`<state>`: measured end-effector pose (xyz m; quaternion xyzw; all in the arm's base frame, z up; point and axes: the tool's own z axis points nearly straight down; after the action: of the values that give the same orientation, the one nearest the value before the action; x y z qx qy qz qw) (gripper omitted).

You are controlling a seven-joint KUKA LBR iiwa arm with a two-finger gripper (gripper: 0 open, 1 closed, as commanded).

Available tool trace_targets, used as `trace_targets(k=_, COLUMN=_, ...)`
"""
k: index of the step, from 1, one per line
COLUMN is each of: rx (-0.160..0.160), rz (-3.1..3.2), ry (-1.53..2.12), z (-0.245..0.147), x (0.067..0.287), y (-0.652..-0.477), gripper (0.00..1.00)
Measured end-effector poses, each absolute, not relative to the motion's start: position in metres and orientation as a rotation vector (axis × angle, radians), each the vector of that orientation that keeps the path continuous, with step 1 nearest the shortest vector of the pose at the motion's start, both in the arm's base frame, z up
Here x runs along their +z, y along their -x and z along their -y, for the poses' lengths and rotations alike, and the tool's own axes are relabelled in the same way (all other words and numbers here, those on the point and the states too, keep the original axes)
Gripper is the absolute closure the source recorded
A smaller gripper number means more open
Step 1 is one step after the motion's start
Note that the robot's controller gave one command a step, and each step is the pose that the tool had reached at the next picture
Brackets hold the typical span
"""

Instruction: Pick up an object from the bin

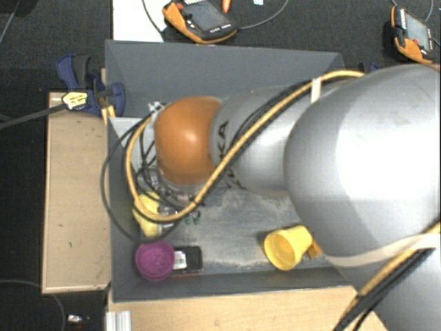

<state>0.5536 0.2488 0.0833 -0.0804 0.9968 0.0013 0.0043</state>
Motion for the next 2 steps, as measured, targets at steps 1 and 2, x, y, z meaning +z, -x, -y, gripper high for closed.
trace_targets(k=1, rx=0.004, rz=-3.127, ry=0.248, z=-0.24, x=0.094, y=-0.551, gripper=0.0)
trace_targets(k=2, rx=0.014, rz=-3.075, ry=0.445, z=-0.255, x=0.109, y=-0.576, gripper=0.0)
